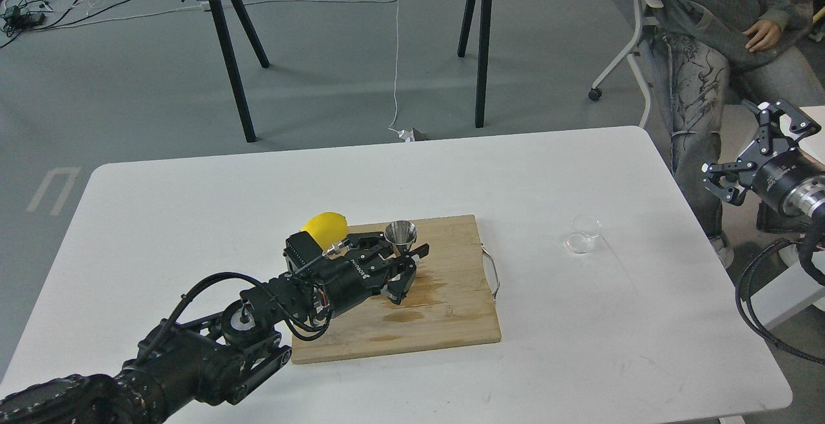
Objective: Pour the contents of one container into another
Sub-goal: 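Lower the jigger onto the cutting board beside the lemon, then open the left gripper and withdraw it from the jigger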
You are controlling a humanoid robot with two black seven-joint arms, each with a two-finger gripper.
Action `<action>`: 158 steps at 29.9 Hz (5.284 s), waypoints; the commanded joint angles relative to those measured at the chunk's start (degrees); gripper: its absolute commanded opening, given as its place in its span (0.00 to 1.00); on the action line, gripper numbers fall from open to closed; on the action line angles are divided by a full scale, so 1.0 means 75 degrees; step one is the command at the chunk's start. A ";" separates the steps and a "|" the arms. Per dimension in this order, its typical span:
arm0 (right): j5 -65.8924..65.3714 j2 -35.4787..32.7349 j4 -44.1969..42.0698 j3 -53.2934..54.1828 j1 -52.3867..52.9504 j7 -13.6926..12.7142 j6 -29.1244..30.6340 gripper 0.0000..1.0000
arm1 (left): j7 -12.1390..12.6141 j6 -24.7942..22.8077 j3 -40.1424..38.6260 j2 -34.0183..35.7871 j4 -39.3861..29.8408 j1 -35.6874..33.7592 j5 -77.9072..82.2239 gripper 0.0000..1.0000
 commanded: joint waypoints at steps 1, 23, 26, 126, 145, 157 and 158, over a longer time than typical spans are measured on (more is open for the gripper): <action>0.0006 0.0000 0.0000 0.0001 0.0000 0.0000 0.0000 1.00 | 0.0000 0.0000 0.0000 0.0000 0.0000 0.0001 -0.0001 0.33; 0.0006 -0.0012 0.0000 0.0013 -0.0082 0.0000 0.0000 1.00 | 0.0000 0.0000 0.0012 0.0000 0.0000 0.0200 -0.0001 0.51; 0.0006 -0.0023 0.0000 0.0013 -0.0082 0.0000 0.0000 1.00 | 0.0000 0.0000 0.0012 0.0000 0.0000 0.0200 -0.0001 0.57; 0.0017 -0.0047 0.0024 0.0270 -0.0410 0.0012 0.0000 1.00 | 0.0000 0.0000 -0.0105 0.4134 -0.2387 0.0939 -0.2306 0.88; 0.0052 0.0000 0.0082 0.0434 -0.0375 -0.0093 0.0000 1.00 | 0.0000 -0.6308 -0.4265 0.5567 -0.4617 0.0868 -0.9442 0.92; 0.0262 -0.0070 0.0188 0.0961 0.0023 -0.0304 0.0000 0.99 | 0.0000 -0.7467 -0.4277 0.5602 -0.4359 0.0939 -1.0817 0.95; 0.0565 -0.0070 0.0269 0.0962 0.0023 -0.0339 0.0000 0.99 | 0.0000 -0.7467 -0.4277 0.5602 -0.4359 0.0939 -1.0806 0.95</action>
